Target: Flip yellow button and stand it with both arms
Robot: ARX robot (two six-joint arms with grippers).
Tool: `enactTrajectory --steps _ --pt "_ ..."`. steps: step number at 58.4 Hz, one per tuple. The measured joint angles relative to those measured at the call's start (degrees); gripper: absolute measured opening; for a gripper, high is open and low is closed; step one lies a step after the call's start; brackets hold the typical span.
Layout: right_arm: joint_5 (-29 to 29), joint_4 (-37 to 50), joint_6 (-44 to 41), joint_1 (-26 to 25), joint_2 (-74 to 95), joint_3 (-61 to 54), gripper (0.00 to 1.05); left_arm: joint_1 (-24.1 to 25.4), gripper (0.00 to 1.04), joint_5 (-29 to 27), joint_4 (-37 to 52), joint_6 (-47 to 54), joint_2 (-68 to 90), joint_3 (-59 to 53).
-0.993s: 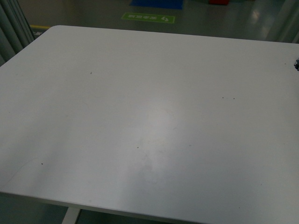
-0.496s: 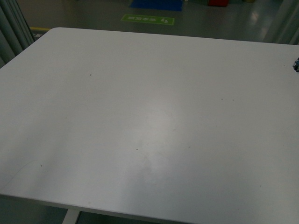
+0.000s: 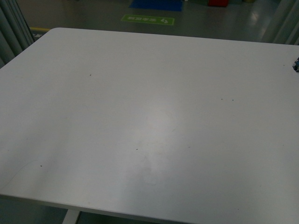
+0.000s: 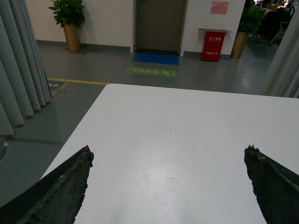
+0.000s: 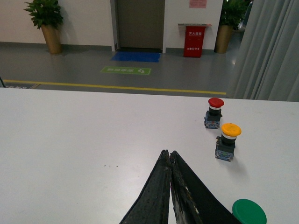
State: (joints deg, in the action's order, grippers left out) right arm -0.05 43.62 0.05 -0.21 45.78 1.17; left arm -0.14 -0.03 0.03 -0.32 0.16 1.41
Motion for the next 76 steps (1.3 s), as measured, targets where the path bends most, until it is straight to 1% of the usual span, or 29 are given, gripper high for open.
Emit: enactTrajectory --steps 19,35,56,76 --pt "0.0 -12.1 0.0 0.0 -13.6 -0.9 0.03 0.0 0.98 0.0 0.0 0.0 0.0 0.0" --pt "0.0 -20.2 0.0 0.0 -22.4 -0.9 0.03 0.0 0.98 0.0 0.0 0.0 0.0 0.0" --pt "0.0 -28.2 0.0 0.0 -30.6 -0.9 0.03 0.0 0.98 0.0 0.0 0.0 0.0 0.0" --pt "0.0 -33.3 0.0 0.0 -35.6 -0.9 0.03 0.0 0.98 0.0 0.0 0.0 0.0 0.0"
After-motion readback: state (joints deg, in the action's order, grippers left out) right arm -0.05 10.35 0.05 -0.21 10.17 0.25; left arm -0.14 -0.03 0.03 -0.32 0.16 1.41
